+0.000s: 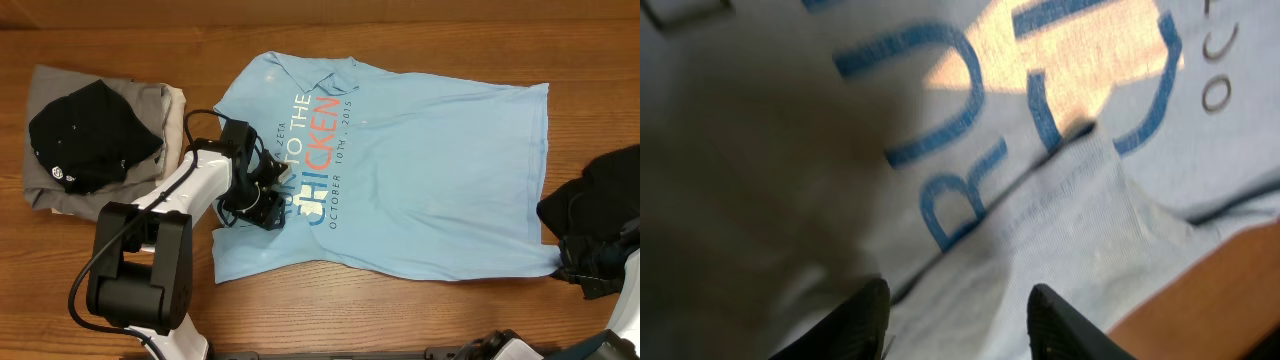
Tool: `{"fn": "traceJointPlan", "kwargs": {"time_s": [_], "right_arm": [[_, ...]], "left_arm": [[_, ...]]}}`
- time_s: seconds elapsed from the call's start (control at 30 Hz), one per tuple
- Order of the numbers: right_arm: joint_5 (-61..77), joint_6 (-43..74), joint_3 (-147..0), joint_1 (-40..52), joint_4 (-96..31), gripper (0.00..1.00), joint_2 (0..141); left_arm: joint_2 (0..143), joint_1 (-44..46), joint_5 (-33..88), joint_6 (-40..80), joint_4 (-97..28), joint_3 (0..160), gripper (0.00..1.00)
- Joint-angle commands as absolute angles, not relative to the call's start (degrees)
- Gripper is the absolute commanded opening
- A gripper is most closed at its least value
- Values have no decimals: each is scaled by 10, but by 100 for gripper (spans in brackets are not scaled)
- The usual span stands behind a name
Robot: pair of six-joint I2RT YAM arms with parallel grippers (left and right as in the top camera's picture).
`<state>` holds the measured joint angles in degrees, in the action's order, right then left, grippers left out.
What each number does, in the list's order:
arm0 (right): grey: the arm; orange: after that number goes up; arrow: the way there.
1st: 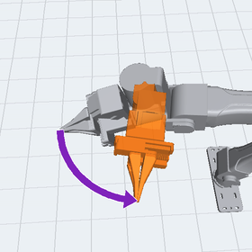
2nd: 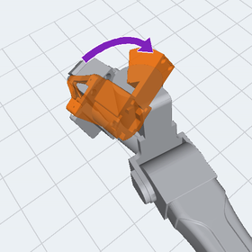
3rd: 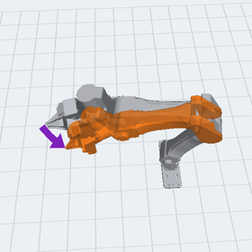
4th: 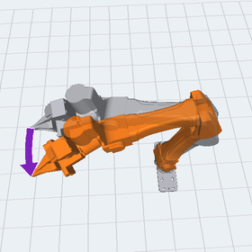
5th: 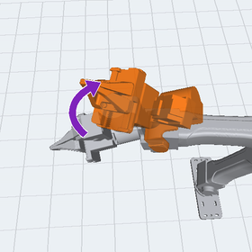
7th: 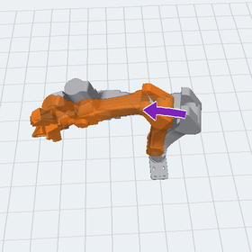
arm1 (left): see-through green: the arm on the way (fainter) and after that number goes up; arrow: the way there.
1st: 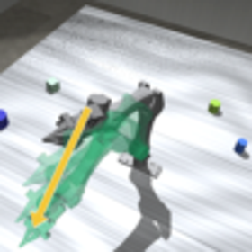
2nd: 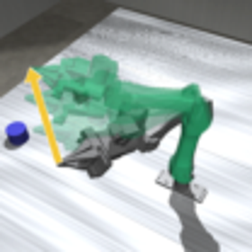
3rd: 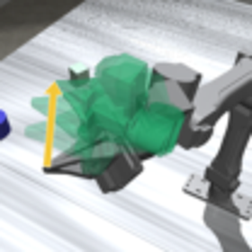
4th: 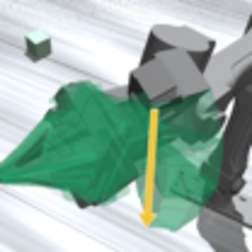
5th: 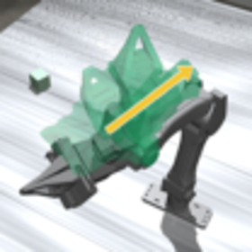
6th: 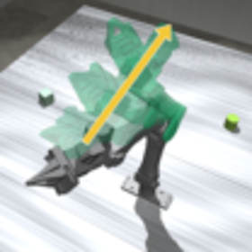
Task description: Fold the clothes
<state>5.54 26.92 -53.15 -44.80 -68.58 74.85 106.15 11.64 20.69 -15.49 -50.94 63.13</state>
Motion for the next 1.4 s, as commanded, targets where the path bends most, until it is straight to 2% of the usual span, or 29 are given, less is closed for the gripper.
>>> {"fn": "traceJointPlan", "kwargs": {"time_s": [0.0, 0.2, 0.23, 0.27, 0.3, 0.43, 0.6, 0.93, 1.07, 1.17, 1.27, 1.37], "right_arm": [[52, 266, -544, -447, -681, 6, 747], [52, 266, -544, -447, -681, 6, 747], [52, 266, -544, -447, -681, 6, 747], [52, 266, -544, -447, -681, 6, 747], [52, 266, -544, -447, -681, 6, 747], [52, 266, -544, -447, -680, 6, 747], [52, 266, -544, -447, -681, 6, 747], [52, 266, -544, -447, -680, 6, 747], [52, 266, -544, -447, -680, 6, 747], [52, 266, -544, -447, -680, 6, 747], [52, 266, -544, -447, -680, 6, 747], [52, 266, -544, -447, -680, 6, 747]], "left_arm": [[1072, 117, 226, -182, -529, 631, 45], [1072, 117, 224, -182, -539, 631, 39], [1072, 117, 218, -182, -533, 631, 43], [1072, 117, 213, -182, -524, 631, 53], [1072, 116, 210, -181, -511, 631, 56], [1072, 117, 210, -181, -451, 631, 56], [1076, 117, 210, -194, -459, 631, 57], [1083, 117, 226, -212, -531, 630, 45], [1083, 118, 230, -212, -547, 630, 35], [1083, 119, 230, -211, -547, 630, 23], [1082, 119, 230, -205, -546, 632, 18], [1082, 118, 230, -205, -548, 635, 7]]}}
